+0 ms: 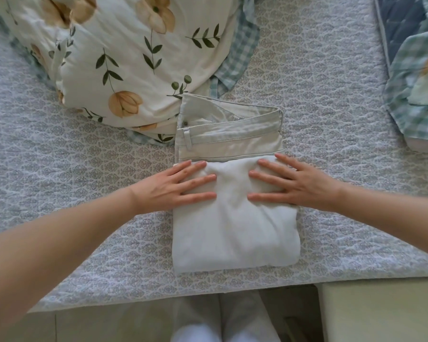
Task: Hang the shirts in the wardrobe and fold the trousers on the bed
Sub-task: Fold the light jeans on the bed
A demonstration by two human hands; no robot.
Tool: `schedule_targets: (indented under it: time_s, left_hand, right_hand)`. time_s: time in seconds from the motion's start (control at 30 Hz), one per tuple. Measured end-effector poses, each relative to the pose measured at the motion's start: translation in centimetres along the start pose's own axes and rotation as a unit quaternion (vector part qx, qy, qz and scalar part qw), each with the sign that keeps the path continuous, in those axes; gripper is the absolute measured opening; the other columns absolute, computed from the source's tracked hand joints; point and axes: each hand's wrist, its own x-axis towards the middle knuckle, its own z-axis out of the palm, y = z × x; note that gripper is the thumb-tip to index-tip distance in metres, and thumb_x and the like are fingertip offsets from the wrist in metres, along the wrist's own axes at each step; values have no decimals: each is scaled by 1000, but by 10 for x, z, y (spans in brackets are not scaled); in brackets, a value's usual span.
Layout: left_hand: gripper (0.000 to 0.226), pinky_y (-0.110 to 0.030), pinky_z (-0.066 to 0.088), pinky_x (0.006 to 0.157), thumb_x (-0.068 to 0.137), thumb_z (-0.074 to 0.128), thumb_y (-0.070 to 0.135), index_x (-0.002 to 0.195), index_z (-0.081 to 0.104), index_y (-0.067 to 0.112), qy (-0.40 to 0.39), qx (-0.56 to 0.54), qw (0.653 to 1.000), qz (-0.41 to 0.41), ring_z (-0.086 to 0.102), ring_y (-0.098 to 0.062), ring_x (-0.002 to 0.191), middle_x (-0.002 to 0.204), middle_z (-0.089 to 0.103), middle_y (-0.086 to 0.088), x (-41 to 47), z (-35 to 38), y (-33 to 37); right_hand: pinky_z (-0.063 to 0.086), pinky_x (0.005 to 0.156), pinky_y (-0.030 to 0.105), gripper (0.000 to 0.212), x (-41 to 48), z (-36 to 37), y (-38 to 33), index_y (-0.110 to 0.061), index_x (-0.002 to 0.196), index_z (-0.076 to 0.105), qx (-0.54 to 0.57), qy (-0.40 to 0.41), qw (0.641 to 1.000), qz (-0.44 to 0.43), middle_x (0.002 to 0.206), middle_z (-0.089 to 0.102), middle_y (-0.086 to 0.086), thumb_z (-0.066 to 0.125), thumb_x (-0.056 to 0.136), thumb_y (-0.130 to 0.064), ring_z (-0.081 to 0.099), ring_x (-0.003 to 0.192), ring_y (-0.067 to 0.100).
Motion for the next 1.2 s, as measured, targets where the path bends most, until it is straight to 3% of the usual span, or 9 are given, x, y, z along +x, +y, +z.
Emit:
schedule_targets:
  time_s: [0.3,0.47,0.63,0.73,0.8,0.87,0.93,1.07,1.2]
  left_hand:
    - [98,-55,16,120,78,73,7,156,17,22,-13,-79,997,-6,5,-40,149,164,9,-10,5,0,-10]
    - [85,-51,19,120,81,75,15,153,31,22,-15,-183,983,-11,10,-33,150,162,19,-7,6,-11,-18]
    - [63,-31,25,119,86,69,5,142,49,28,22,-391,916,-92,25,-10,147,153,39,9,1,-35,-9]
    - [46,-18,39,107,92,63,7,131,59,31,-29,-580,782,-228,46,4,130,137,55,21,-7,-40,0]
    - [33,-17,49,93,92,66,14,122,63,28,-45,-660,669,-340,60,5,111,124,65,14,-16,-28,1]
    - [23,-20,53,86,90,69,33,113,64,29,-28,-671,586,-453,64,3,95,116,70,9,-20,-18,3]
    - [20,-20,53,83,94,58,37,111,63,28,68,-706,498,-498,66,-1,94,108,71,12,-2,-31,10]
    - [48,-29,51,86,91,55,52,133,52,28,187,-713,402,-544,62,-8,107,119,65,10,33,-46,33]
    - [30,-22,54,71,94,60,40,118,60,22,275,-614,379,-635,67,-1,87,102,69,10,56,-50,44]
  right_hand:
    - [32,110,55,54,9,17,9,-27,152,26,12,60,998,-7,156,30,11,37,101,-11,28,142,39]
    - [29,112,52,61,3,4,6,-26,153,25,100,27,994,35,159,25,7,46,97,-13,23,145,35]
    - [31,112,42,56,-6,-14,3,-39,149,29,248,19,967,48,158,25,-9,46,99,-22,23,146,18]
    - [29,111,20,60,-10,-30,1,-49,131,48,459,-49,878,130,153,35,-12,70,76,-60,26,143,3]
    - [32,98,7,73,-24,-35,-4,-60,110,54,605,-75,745,271,141,50,3,48,47,-97,42,134,4]
    - [38,83,11,38,-24,-39,-7,-57,89,63,652,-89,630,411,120,60,8,54,65,-85,56,115,17]
    - [41,82,14,12,-22,-41,-7,-26,95,62,713,-30,529,459,101,63,3,51,99,-24,60,99,18]
    - [40,106,39,58,11,-50,-6,-24,127,55,750,70,376,539,124,61,-7,23,95,-61,56,119,15]
    - [53,82,22,59,29,-63,-20,-14,133,38,713,112,426,546,117,55,-11,36,93,-58,59,102,6]
